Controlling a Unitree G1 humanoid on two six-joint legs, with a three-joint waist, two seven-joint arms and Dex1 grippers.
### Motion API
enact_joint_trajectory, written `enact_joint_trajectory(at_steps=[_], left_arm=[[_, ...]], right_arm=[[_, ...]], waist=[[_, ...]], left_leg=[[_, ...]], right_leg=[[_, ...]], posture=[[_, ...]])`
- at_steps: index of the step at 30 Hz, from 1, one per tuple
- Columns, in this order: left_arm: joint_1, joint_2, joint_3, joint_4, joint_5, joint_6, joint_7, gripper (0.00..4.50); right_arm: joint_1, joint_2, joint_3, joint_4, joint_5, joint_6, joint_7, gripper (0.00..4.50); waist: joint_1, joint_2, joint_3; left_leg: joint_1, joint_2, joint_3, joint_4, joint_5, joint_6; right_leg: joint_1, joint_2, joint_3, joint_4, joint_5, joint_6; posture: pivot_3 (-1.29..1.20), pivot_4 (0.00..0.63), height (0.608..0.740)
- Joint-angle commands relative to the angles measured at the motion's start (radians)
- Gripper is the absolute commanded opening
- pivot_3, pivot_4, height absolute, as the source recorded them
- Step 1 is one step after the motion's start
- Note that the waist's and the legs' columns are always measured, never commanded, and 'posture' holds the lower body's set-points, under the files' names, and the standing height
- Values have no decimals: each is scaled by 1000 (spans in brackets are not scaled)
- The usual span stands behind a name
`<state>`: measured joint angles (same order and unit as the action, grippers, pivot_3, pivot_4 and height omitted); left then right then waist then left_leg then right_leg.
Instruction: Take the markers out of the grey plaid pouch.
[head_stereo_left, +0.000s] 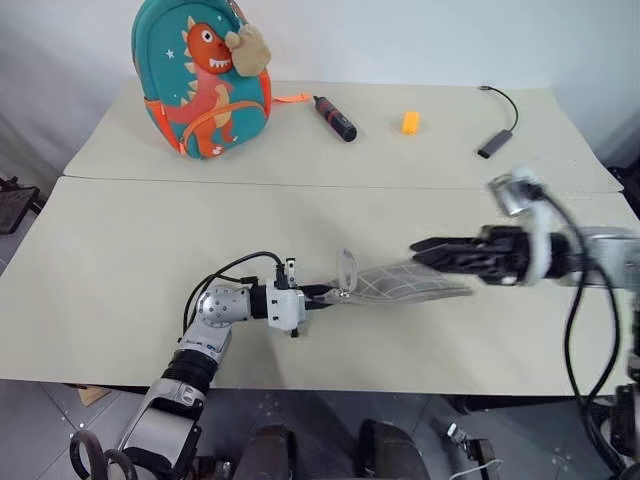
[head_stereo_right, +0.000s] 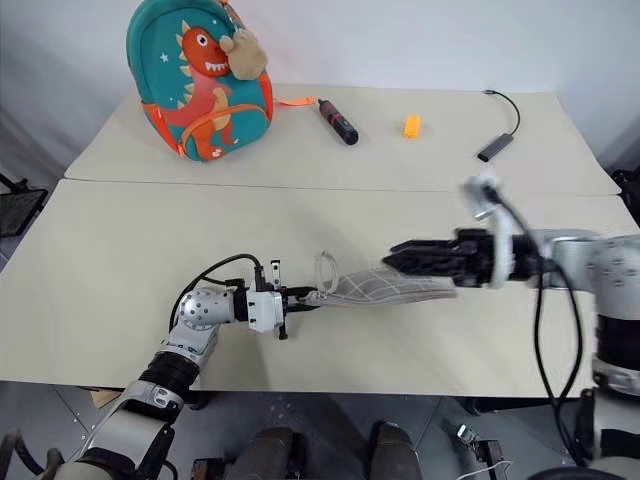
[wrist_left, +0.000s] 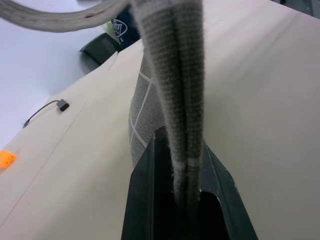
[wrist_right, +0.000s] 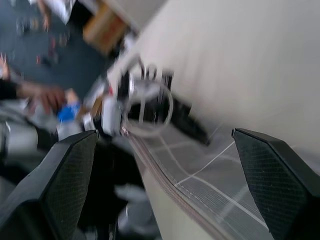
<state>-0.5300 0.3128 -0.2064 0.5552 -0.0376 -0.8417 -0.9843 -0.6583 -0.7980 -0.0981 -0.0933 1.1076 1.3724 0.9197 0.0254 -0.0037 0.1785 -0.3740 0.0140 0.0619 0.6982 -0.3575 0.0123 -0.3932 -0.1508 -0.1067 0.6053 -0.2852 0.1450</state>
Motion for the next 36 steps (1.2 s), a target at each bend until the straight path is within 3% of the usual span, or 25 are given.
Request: enact_joint_trajectory(at_steps=[1, 7, 19, 23, 33, 36], left_arm=[[31, -1, -23, -28, -33, -11, -8, 0], [54, 11, -34, -75, -54, 8, -21, 0], [82, 31, -43, -124, -67, 57, -25, 0], [82, 33, -43, -129, -70, 66, -26, 0], [79, 33, -34, -155, -126, 145, -42, 0], [80, 33, -32, -161, -133, 162, -46, 0]], right_arm=[[-10, 65, 70, -37, -41, -48, 0, 4469], [18, 145, 94, 8, -114, -139, 1, 4469], [0, 290, 79, 32, -133, -130, -90, 4469], [3, 316, 75, 17, -118, -123, -97, 3594], [44, 344, -4, -14, -50, -160, -81, 23], [49, 366, -44, -16, -28, -181, -88, 23]], waist=[[-3, 1, 0], [-3, 1, 0], [-6, 1, 0], [-5, 1, 0], [-6, 1, 0], [-6, 1, 0]], left_leg=[[0, 0, 1, 0, 0, 0], [-1, -1, 1, 1, 0, 1], [-1, 0, 1, 0, 0, 1], [-1, 0, 1, 0, 0, 1], [-1, 0, 1, 0, -1, 1], [-1, 0, 1, 0, -1, 1]], right_leg=[[0, 0, 0, 0, 0, 0], [0, 0, 0, 0, 0, 1], [0, 1, 0, 0, 0, 1], [0, 1, 0, 0, 0, 1], [0, 1, 0, 0, 0, 1], [-1, 1, 0, 0, 0, 1]], posture=[[0, 150, 740], [0, 150, 740], [0, 150, 740], [0, 150, 740], [0, 150, 740], [0, 150, 740]])
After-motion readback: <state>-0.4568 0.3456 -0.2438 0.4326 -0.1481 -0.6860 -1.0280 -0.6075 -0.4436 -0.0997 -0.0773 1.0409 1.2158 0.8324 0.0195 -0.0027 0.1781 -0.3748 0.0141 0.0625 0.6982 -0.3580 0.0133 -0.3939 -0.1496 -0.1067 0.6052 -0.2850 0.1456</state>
